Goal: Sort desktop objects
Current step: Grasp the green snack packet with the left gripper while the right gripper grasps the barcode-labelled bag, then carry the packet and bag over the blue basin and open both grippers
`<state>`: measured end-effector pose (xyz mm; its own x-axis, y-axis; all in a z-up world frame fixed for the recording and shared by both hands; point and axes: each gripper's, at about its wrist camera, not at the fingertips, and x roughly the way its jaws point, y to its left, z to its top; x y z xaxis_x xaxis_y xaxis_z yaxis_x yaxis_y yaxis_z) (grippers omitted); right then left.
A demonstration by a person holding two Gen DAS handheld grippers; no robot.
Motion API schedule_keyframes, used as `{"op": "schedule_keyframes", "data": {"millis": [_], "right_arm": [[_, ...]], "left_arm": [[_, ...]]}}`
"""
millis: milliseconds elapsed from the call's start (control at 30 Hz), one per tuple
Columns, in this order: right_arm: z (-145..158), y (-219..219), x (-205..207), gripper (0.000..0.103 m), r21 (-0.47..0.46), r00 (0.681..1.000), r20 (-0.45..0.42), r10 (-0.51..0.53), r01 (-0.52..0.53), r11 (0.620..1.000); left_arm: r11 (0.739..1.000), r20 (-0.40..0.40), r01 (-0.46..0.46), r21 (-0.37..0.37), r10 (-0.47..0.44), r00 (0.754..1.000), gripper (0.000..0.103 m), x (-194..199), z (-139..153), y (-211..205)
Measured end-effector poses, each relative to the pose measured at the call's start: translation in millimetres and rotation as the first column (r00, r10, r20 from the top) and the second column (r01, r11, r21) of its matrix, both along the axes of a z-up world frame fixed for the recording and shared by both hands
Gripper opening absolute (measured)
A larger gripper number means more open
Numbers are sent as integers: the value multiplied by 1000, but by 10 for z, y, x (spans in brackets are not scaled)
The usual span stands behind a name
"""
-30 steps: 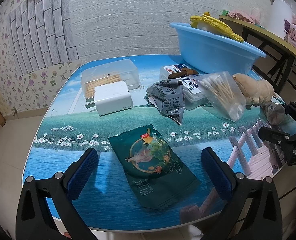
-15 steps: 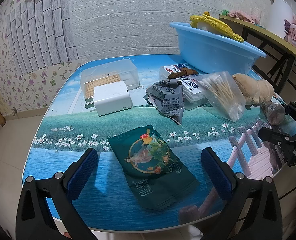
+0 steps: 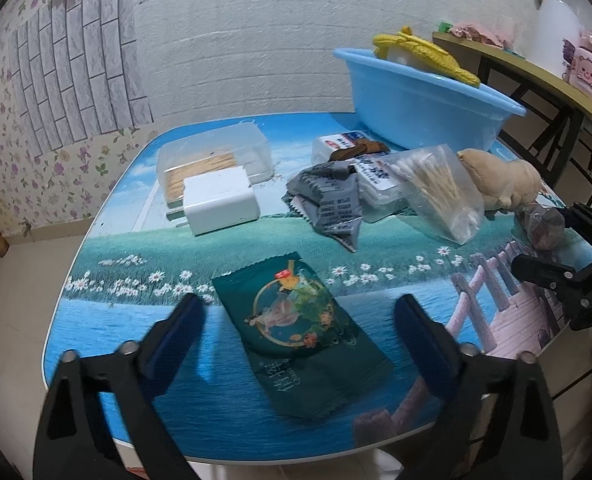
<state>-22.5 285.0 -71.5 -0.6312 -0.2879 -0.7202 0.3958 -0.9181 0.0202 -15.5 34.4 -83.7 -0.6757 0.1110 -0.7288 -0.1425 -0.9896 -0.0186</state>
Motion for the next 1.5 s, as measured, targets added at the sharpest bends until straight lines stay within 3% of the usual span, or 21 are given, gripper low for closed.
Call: {"op": "schedule_keyframes", "data": {"millis": [67, 200, 467, 667, 733, 800, 867, 933, 1100, 1367, 1500], "right_arm": [[0, 0, 2, 103, -1, 1000, -1, -1, 1, 1000], [-2, -6, 1, 103, 0, 1000, -1, -3, 3, 1000], [-7, -9, 5, 103, 1, 1000, -1, -2, 2, 1000], [6, 4, 9, 103, 4, 1000, 5, 7, -7, 1000], [20, 23, 13, 97, 4, 1000, 1, -14, 14, 1000], [56, 102, 24, 67, 2, 997, -10, -75, 75, 997], [75, 198, 27, 47, -11, 992, -6, -124, 124, 992], [92, 283, 41, 45, -62, 992, 15, -124, 124, 990], [198, 264, 202, 38, -54, 994, -21, -106, 105, 993], [473, 257, 280, 37, -117, 996, -59, -62, 55, 992], [647, 279, 318, 37, -120, 995, -86, -50, 40, 992]], "left_arm": [[1000, -5, 13, -4, -13, 1000, 80, 5, 9, 22], [1000, -18, 26, 0, -26, 999, 55, 20, 35, 20], [999, -15, 37, 30, -37, 999, 52, 50, 39, 11], [999, -12, 43, 5, -42, 999, 55, 53, 40, 29], [999, -14, 43, 7, -43, 999, 54, 63, 40, 26], [999, -15, 45, 12, -45, 999, 52, 70, 44, 20], [999, -17, 43, 21, -43, 999, 50, 77, 48, 7], [999, -16, 42, 28, -41, 999, 49, 78, 48, -12], [998, -4, 36, 52, -36, 999, 46, 94, 119, -46], [992, -65, 66, 104, -60, 996, 46, 109, 485, 24], [991, -108, 94, 95, -84, 991, 46, 91, 670, 117]]}}
